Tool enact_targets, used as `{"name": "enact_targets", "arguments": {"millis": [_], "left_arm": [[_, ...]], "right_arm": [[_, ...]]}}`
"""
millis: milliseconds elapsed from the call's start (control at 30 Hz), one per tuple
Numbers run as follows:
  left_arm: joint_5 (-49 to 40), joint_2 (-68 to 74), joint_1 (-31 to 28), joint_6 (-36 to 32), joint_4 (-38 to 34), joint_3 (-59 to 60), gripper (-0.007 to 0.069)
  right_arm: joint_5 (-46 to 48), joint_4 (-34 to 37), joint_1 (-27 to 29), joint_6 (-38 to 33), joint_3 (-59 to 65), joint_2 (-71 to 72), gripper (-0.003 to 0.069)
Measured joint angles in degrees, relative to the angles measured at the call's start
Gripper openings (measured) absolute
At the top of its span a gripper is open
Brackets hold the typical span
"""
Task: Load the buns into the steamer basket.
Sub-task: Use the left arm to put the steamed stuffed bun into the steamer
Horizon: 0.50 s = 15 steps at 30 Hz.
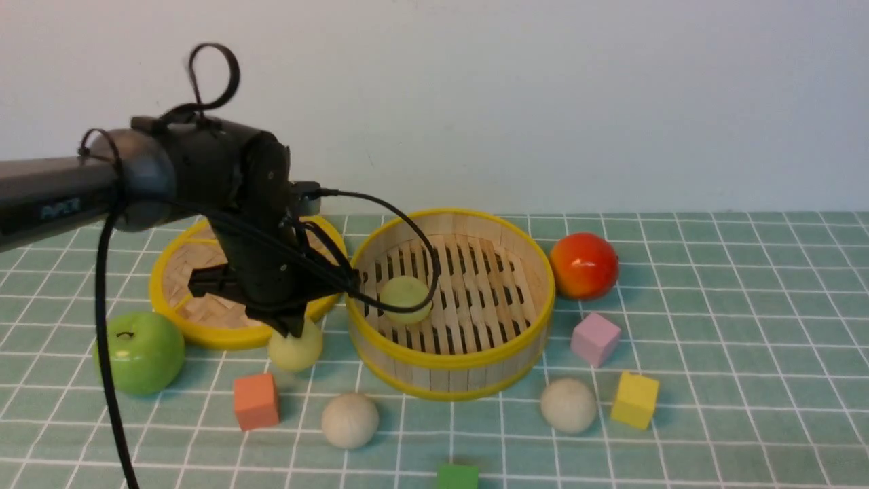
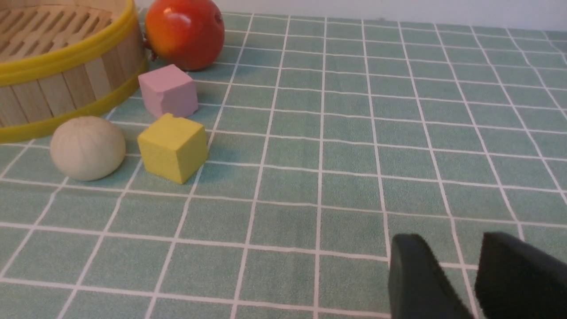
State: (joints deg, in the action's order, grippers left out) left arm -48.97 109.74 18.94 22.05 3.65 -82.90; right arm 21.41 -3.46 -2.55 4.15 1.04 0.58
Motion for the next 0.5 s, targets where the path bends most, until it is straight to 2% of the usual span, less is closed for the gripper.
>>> {"name": "enact_targets", "arguments": {"millis": [267,333,500], "left_arm": [[-1.3,-9.2,0.4,-0.3,-2.1,-3.9,-0.0007],[-1.7,-9.7,1.7,-1.4,-4.0,-6.6,-0.0007],[-0.7,-6.3,9.0,-3.5,-6.9,-12.9,-0.0007]], "right_arm": [[0.0,0.0,0.0,0.0,0.0,0.0,0.0239],[0.0,0.0,0.0,0.0,0.0,0.0,0.0239],[0.0,0.0,0.0,0.0,0.0,0.0,0.0239]]}}
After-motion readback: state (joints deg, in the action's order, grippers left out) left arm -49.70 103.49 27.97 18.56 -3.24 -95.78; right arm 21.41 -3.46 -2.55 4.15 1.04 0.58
